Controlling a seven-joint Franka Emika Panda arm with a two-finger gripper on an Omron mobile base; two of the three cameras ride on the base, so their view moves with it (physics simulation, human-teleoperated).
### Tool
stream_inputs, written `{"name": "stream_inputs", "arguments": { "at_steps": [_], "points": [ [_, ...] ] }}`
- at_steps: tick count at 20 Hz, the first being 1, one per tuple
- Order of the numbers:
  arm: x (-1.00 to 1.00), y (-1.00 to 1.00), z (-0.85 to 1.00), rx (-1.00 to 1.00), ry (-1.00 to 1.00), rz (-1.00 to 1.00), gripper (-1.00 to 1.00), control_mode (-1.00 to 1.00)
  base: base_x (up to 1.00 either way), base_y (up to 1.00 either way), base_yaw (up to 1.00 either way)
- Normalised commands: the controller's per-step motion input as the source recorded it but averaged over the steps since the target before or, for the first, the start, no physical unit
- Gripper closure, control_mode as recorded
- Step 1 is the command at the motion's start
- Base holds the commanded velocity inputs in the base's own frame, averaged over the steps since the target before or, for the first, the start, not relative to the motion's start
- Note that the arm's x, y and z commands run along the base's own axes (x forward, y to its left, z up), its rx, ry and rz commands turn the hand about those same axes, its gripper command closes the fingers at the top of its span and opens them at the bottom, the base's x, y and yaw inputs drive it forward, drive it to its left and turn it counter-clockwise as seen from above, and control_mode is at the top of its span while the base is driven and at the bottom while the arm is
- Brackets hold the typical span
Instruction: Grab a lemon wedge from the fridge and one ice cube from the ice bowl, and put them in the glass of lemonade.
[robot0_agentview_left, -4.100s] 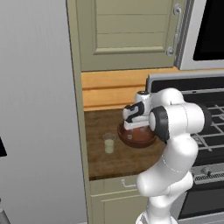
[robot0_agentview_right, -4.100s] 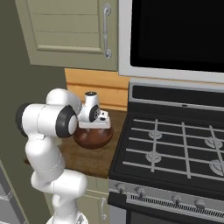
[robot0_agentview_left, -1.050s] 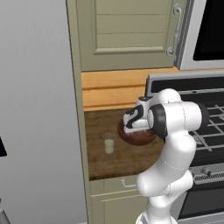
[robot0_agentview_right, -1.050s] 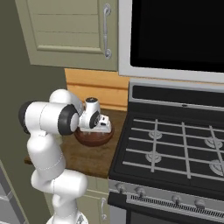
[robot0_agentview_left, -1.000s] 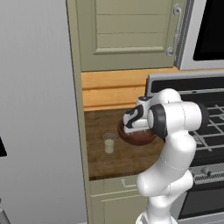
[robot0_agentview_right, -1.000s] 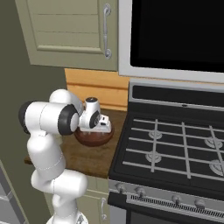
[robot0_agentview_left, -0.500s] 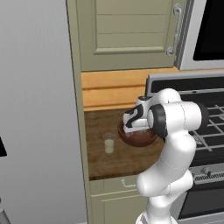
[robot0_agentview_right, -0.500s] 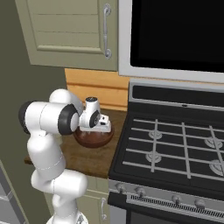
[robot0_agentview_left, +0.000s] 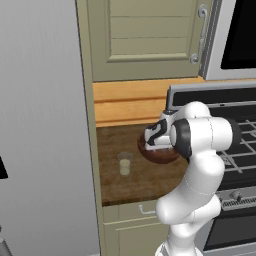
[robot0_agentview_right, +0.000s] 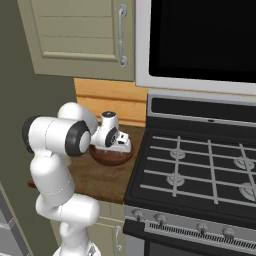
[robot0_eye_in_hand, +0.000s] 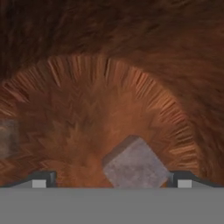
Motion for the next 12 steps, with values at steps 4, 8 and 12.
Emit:
{"name": "stream_inputs", "arguments": {
  "at_steps": [4, 8, 12],
  "points": [
    [-0.01, -0.11, 0.00, 0.00, -0.01, -0.07, -1.00, -1.00, 0.00, 0.00, 0.00],
    [0.00, 0.00, 0.00, 0.00, 0.00, 0.00, -1.00, -1.00, 0.00, 0.00, 0.00],
    [0.15, 0.00, 0.00, 0.00, 0.00, 0.00, -1.00, -1.00, 0.00, 0.00, 0.00]
  ]
}}
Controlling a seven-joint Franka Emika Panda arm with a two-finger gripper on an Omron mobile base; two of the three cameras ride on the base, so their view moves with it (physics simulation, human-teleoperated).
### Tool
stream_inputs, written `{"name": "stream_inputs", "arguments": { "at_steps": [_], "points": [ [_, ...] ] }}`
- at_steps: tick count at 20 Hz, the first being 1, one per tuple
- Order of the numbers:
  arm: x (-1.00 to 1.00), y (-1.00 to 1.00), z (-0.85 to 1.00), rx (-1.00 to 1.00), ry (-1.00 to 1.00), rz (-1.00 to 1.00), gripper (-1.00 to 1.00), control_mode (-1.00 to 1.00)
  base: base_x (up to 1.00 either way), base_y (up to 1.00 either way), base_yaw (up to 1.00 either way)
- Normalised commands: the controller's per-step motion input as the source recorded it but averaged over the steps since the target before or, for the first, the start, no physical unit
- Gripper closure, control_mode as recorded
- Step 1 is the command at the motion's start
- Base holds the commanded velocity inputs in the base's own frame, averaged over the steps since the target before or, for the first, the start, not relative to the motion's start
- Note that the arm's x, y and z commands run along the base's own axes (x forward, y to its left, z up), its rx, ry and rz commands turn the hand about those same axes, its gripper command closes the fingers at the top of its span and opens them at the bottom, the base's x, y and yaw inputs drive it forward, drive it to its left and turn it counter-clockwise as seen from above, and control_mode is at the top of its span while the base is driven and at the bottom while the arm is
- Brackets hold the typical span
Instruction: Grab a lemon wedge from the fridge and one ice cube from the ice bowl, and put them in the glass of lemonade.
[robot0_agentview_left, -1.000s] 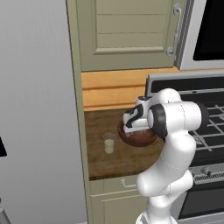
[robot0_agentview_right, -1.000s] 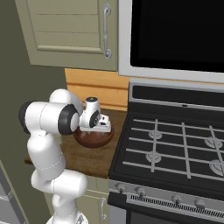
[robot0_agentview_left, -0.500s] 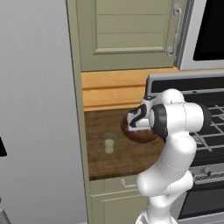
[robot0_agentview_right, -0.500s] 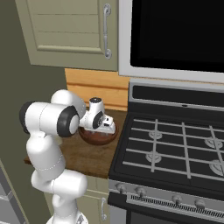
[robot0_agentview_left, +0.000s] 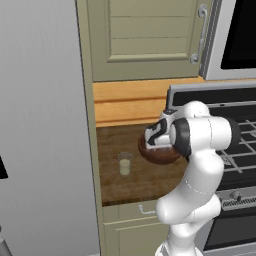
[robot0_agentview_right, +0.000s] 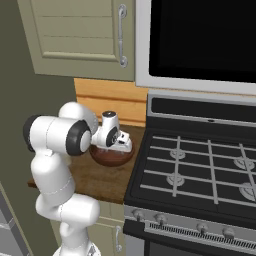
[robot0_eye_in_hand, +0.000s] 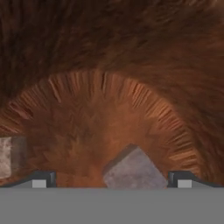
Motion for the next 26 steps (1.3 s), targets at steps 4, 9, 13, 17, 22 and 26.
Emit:
{"name": "stream_inputs", "arguments": {
  "at_steps": [4, 9, 13, 17, 22, 26],
  "points": [
    [0.13, 0.00, 0.00, 0.00, 0.00, 0.00, -1.00, -1.00, 0.00, 0.00, 0.00],
    [-0.04, 0.00, -0.01, 0.00, 0.00, 0.00, -1.00, -1.00, 0.00, 0.00, 0.00],
    [-0.23, -0.03, 0.00, 0.00, -0.02, -0.01, -1.00, -1.00, 0.00, 0.00, 0.00],
    [0.00, 0.00, 0.05, 0.00, -0.01, -0.03, -1.00, -1.00, 0.00, 0.00, 0.00],
    [-0.03, -0.01, 0.01, 0.00, 0.00, -0.03, -1.00, -1.00, 0.00, 0.00, 0.00],
    [-0.04, -0.03, 0.00, 0.00, 0.00, -0.02, -1.00, -1.00, 0.00, 0.00, 0.00]
  ]
}}
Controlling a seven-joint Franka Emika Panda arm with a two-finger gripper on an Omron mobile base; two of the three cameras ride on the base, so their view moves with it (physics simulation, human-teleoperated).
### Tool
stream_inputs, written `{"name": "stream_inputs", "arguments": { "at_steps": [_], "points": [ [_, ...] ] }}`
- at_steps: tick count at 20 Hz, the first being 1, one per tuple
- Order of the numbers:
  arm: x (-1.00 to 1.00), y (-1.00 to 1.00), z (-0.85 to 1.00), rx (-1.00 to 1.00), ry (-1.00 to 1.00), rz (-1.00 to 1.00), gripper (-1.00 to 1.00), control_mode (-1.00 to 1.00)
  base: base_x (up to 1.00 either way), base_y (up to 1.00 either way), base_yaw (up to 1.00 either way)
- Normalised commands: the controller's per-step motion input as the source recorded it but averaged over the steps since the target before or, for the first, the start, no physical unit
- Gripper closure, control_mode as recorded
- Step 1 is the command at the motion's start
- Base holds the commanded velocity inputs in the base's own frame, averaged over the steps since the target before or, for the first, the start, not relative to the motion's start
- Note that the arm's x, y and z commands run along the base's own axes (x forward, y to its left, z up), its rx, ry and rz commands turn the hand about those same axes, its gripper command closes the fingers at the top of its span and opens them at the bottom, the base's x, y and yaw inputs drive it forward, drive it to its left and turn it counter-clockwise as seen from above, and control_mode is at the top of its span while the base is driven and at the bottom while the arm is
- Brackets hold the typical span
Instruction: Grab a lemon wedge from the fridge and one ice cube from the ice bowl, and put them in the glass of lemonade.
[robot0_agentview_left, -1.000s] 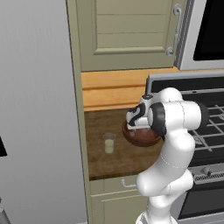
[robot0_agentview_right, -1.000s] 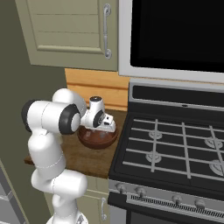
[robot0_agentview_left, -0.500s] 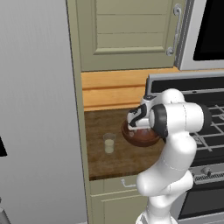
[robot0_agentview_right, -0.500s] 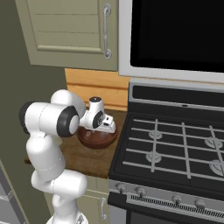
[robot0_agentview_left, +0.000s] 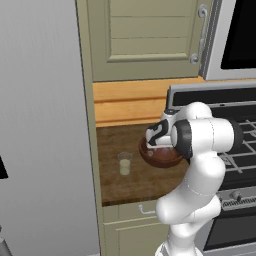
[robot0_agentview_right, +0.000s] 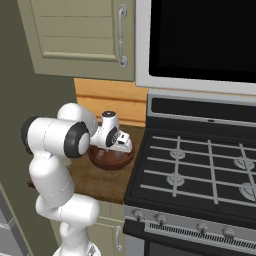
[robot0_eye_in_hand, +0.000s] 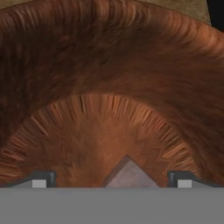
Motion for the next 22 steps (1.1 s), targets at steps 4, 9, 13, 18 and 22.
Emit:
{"name": "stream_inputs", "arguments": {
  "at_steps": [4, 9, 13, 18, 22],
  "points": [
    [-0.02, 0.00, 0.00, 0.00, 0.00, -0.01, -1.00, -1.00, 0.00, 0.00, 0.00],
    [0.00, 0.00, -0.16, 0.00, 0.00, -0.01, -1.00, -1.00, 0.00, 0.00, 0.00],
    [0.00, 0.00, -0.39, 0.00, 0.00, -0.01, -1.00, -1.00, 0.00, 0.00, 0.00],
    [0.00, 0.00, -0.10, 0.00, 0.00, 0.00, -1.00, -1.00, 0.00, 0.00, 0.00],
    [0.00, 0.00, 0.00, 0.00, 0.00, 0.00, -1.00, -1.00, 0.00, 0.00, 0.00]
  ]
}}
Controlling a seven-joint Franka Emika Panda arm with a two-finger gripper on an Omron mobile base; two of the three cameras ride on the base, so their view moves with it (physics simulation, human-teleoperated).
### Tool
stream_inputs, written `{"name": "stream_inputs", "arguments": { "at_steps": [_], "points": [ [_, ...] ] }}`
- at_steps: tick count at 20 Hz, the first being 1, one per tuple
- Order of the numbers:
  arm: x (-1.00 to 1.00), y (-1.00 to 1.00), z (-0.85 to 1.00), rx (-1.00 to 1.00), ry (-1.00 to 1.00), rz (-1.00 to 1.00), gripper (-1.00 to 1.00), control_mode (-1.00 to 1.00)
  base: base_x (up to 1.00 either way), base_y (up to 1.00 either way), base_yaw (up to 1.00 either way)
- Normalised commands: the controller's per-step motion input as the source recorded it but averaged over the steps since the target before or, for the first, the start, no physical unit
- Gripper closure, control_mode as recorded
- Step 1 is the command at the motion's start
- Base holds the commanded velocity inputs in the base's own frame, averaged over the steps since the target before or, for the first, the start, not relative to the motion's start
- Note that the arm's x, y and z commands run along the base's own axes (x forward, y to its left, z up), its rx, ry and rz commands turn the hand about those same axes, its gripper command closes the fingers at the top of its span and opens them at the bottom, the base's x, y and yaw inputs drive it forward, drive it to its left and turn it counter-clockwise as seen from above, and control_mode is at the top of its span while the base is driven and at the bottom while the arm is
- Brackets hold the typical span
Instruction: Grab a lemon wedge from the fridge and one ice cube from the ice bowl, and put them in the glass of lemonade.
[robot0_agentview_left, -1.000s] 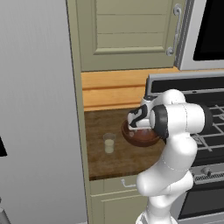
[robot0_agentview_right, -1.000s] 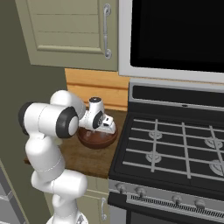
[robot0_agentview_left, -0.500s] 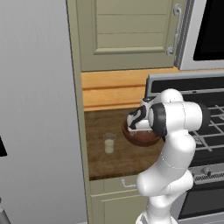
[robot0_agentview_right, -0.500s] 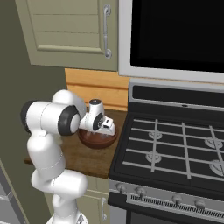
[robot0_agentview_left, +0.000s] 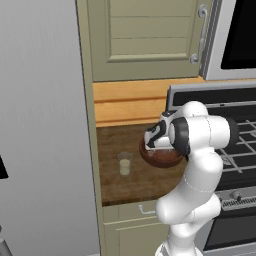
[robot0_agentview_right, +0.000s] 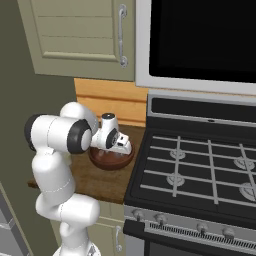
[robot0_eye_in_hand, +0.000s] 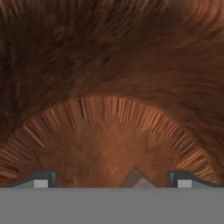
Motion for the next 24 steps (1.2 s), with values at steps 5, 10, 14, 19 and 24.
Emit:
{"name": "stream_inputs", "arguments": {
  "at_steps": [5, 10, 14, 19, 24],
  "points": [
    [-0.20, -0.09, -0.01, 0.00, 0.00, 0.00, -1.00, -1.00, 0.00, 0.00, 0.00],
    [-0.11, -0.13, 0.00, 0.00, -0.02, -0.02, -1.00, -1.00, 0.00, 0.00, 0.00],
    [0.00, -0.02, 0.00, 0.00, 0.00, 0.00, -1.00, -1.00, 0.00, 0.00, 0.00],
    [0.00, 0.00, 0.00, 0.00, 0.00, 0.00, -1.00, -1.00, 0.00, 0.00, 0.00],
    [0.00, 0.00, 0.00, 0.00, 0.00, 0.00, 1.00, -1.00, 0.00, 0.00, 0.00]
  ]
}}
